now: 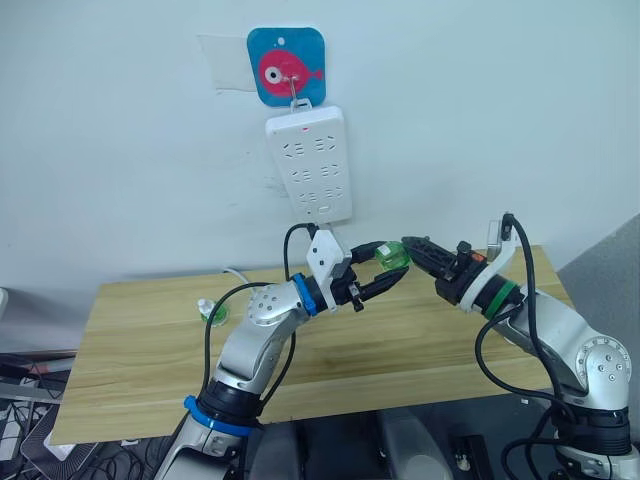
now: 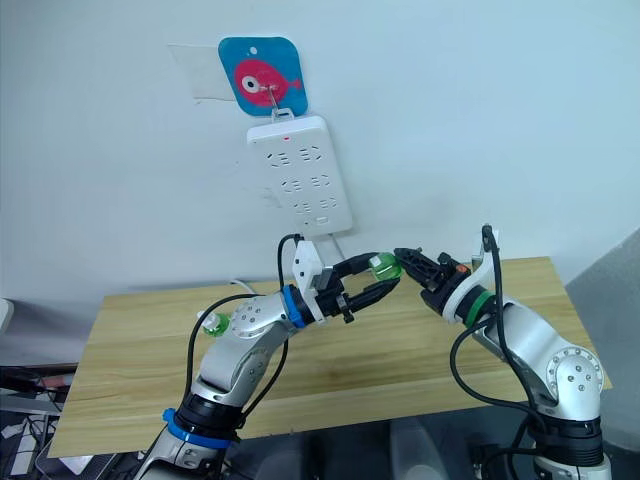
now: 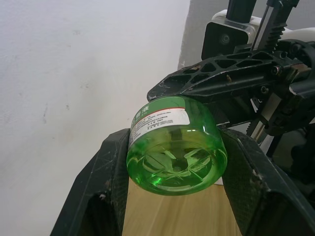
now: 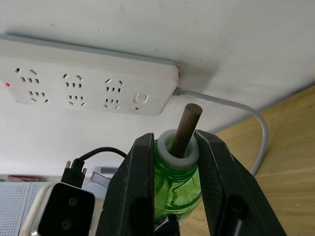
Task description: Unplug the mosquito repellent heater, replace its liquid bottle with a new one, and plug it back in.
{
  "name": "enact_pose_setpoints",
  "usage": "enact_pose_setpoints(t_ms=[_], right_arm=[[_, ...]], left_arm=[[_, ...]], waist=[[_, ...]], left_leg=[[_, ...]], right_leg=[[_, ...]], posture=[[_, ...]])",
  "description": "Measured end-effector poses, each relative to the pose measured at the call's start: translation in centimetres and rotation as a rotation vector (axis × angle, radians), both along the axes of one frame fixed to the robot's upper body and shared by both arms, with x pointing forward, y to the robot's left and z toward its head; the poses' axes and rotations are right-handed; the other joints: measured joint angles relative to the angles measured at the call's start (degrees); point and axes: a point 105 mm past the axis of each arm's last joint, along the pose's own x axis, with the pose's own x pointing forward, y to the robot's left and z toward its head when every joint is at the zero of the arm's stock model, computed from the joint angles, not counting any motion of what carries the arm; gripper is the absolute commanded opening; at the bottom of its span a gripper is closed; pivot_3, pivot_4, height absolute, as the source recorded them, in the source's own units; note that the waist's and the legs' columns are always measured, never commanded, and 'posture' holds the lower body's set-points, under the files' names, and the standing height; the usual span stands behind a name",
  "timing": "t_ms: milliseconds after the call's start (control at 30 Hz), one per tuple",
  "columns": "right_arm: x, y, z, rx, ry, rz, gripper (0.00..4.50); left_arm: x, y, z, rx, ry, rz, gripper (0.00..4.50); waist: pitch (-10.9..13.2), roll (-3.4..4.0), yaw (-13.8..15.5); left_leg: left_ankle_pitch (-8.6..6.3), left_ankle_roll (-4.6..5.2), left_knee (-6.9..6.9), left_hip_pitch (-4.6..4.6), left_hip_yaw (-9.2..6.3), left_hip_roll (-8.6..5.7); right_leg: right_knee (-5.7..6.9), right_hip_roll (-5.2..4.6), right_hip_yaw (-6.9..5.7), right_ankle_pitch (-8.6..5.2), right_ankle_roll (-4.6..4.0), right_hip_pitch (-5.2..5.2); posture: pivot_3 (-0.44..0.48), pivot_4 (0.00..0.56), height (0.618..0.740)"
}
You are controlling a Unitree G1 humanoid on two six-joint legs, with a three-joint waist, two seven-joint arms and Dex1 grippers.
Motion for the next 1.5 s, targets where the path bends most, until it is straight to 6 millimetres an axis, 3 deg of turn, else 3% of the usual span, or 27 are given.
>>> enact_pose_setpoints(t_ms=[33,67,267,367,467,600,667,867,1267,1500], right_arm=[[0.0,0.0,0.0,0.003,-0.001,-0.002,0.82],[0.0,0.0,0.0,0.003,-0.001,-0.003,0.82],[0.2,-1.3,-0.2,-0.063,-0.019,-0.016,0.82],[1.5,-4.3,-1.5,-0.242,-0.050,-0.115,0.82],[2.6,-7.9,-4.0,-0.605,-0.128,-0.208,0.82],[3.4,-9.5,-8.3,-0.992,-0.272,-0.222,0.82],[3.7,-9.4,-9.7,-1.087,-0.346,-0.210,0.82],[5.0,-7.8,-12.2,-1.175,-0.523,-0.246,0.82],[6.1,-9.3,-15.2,-1.266,-0.518,-0.287,0.82],[5.5,-10.1,-15.5,-1.260,-0.502,-0.292,3.18]], left_arm=[[0.0,0.0,0.0,0.000,-0.002,0.003,2.25],[0.0,0.0,0.0,0.001,-0.004,0.006,2.81],[-0.2,0.1,-0.2,0.047,0.015,-0.008,4.45],[-0.1,1.0,-0.9,0.126,0.027,-0.003,4.50],[-0.2,1.9,-1.9,0.216,0.046,-0.003,4.50],[-1.0,2.0,-3.2,0.268,0.076,-0.035,4.50],[-1.3,1.9,-3.7,0.280,0.099,-0.045,4.50],[-1.5,2.0,-4.4,0.307,0.128,-0.054,4.50],[-1.7,2.2,-4.4,0.325,0.119,-0.059,4.50],[-1.6,2.3,-4.5,0.321,0.121,-0.037,4.50]], waist=[[0.00,0.00,0.01],[0.00,0.00,0.05],[0.00,0.00,0.35],[0.00,0.00,0.82],[0.00,0.00,1.40],[0.00,-0.01,1.74],[0.00,-0.01,1.77],[0.00,-0.01,2.41],[0.00,-0.01,3.09],[0.00,0.00,3.11]], left_leg=[[0.00,0.00,0.00,0.00,0.00,0.00],[0.00,0.00,0.00,0.00,0.00,0.00],[0.00,0.00,0.01,0.00,0.01,0.00],[0.00,0.00,-0.01,0.07,0.12,-0.04],[0.00,0.00,-0.04,0.09,0.12,-0.02],[0.00,-0.01,-0.01,0.12,0.16,-0.01],[0.01,-0.02,0.01,0.13,0.23,-0.01],[0.02,-0.04,-0.01,0.16,0.27,0.04],[0.01,-0.03,0.02,0.18,0.28,0.04],[0.01,-0.02,0.01,0.18,0.27,0.05]], right_leg=[[0.00,0.00,0.00,0.00,0.00,0.00],[0.00,0.00,0.01,0.00,0.00,0.00],[0.00,-0.01,-0.01,0.00,0.00,0.00],[0.01,0.00,-0.01,0.00,0.00,0.01],[0.00,0.01,-0.03,0.00,0.00,-0.01],[0.01,0.01,-0.02,0.00,0.00,-0.01],[0.03,0.00,0.03,0.00,0.00,-0.03],[0.06,-0.06,0.05,0.01,-0.01,-0.03],[0.09,-0.32,0.03,0.01,-0.01,0.02],[0.09,-0.34,0.03,0.01,-0.01,0.02]], posture=[[-0.160,0.181,0.740],[-0.160,0.183,0.740],[-0.151,0.194,0.740],[-0.143,0.199,0.740],[-0.142,0.201,0.740],[-0.129,0.203,0.740],[-0.117,0.205,0.740],[-0.101,0.209,0.740],[-0.083,0.218,0.740],[-0.074,0.222,0.740]])
